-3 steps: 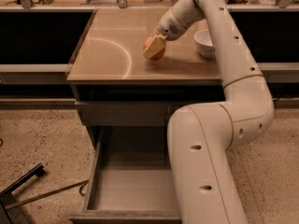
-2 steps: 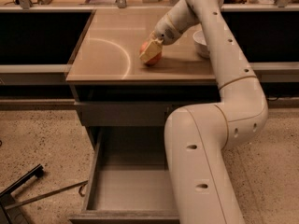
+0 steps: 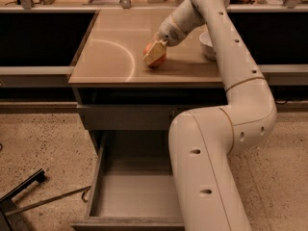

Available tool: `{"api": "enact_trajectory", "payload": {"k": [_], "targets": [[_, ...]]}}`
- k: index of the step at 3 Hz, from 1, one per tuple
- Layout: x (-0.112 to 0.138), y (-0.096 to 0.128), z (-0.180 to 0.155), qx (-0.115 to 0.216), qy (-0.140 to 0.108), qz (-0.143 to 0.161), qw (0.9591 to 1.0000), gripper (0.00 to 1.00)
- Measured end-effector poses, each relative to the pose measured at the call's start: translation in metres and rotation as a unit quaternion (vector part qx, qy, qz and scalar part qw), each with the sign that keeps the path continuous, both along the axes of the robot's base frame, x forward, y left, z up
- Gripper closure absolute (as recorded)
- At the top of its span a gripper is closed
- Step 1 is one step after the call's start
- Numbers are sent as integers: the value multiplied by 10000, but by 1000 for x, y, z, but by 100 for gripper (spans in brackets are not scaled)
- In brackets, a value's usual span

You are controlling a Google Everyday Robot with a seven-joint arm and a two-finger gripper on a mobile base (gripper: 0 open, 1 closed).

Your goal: Pick apple from middle drawer and place on counter

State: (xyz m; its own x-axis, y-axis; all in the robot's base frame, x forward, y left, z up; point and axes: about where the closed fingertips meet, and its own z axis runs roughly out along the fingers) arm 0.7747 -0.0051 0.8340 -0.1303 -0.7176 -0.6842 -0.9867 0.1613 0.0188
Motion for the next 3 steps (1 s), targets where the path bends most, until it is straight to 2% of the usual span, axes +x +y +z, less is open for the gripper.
{"api": "enact_trajectory", "payload": {"k": [3], "targets": [[0, 0, 0, 0, 0, 0, 10000, 11]]}}
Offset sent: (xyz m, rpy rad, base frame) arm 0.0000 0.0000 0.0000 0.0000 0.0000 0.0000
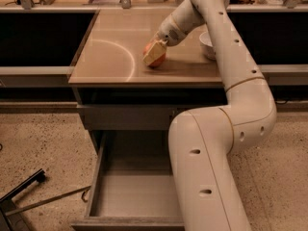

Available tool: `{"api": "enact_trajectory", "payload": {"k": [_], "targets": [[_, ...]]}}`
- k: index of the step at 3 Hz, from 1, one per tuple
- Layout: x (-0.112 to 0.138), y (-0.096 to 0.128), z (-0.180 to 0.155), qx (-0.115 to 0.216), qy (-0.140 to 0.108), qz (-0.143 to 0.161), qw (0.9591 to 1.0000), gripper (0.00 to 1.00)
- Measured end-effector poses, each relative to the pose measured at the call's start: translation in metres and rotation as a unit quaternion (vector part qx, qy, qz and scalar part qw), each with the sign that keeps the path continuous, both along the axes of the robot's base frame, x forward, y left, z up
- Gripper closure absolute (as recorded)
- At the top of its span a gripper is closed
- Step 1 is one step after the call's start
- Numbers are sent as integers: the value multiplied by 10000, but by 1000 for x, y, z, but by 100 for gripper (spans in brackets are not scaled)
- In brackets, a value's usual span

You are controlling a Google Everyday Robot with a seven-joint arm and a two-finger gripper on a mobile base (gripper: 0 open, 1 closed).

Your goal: Pick apple from middle drawer and place on counter

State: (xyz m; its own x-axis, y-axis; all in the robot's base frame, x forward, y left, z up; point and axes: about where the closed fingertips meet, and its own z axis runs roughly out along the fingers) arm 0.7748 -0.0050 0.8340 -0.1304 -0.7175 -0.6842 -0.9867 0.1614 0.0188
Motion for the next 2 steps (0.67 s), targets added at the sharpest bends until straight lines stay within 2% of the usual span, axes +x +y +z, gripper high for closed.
{"api": "enact_trajectory", "payload": {"k": [1, 2], "targets": [[0, 0, 0, 0, 0, 0, 10000, 0], [0, 0, 0, 2, -3, -2, 10000, 0]]}}
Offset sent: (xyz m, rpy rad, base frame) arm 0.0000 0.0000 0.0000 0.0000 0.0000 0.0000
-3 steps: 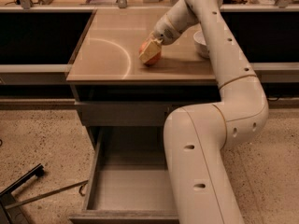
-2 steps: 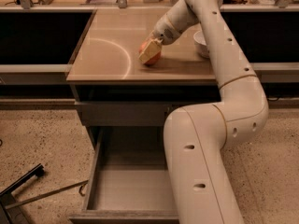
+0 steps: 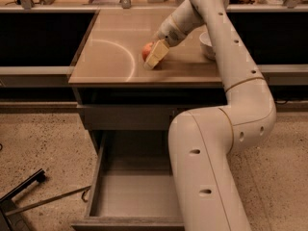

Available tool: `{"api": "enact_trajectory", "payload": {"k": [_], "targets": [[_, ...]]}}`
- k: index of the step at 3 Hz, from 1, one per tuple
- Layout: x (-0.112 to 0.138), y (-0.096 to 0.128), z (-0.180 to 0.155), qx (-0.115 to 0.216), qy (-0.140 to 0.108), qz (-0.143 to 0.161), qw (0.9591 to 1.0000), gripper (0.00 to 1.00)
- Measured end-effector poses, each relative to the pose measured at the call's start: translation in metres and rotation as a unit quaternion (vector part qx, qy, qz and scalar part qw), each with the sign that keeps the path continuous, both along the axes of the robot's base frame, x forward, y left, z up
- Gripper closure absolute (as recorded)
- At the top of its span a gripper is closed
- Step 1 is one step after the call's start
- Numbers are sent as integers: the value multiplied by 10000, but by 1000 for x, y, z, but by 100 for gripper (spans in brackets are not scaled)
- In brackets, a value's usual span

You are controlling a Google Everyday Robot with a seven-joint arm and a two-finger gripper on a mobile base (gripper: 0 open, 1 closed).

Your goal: Pick apple from middle drawer and place on counter

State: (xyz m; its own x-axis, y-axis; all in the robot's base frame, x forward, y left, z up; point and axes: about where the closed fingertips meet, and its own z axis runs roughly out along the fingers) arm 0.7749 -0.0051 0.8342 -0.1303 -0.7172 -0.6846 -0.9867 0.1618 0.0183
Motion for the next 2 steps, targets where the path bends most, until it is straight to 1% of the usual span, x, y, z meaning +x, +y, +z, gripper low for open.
{"api": "enact_trajectory", "payload": {"k": [1, 2], "targets": [[8, -10, 17, 190, -236, -184, 9994, 0], [13, -41, 51, 643, -644, -446, 9949, 0]]}}
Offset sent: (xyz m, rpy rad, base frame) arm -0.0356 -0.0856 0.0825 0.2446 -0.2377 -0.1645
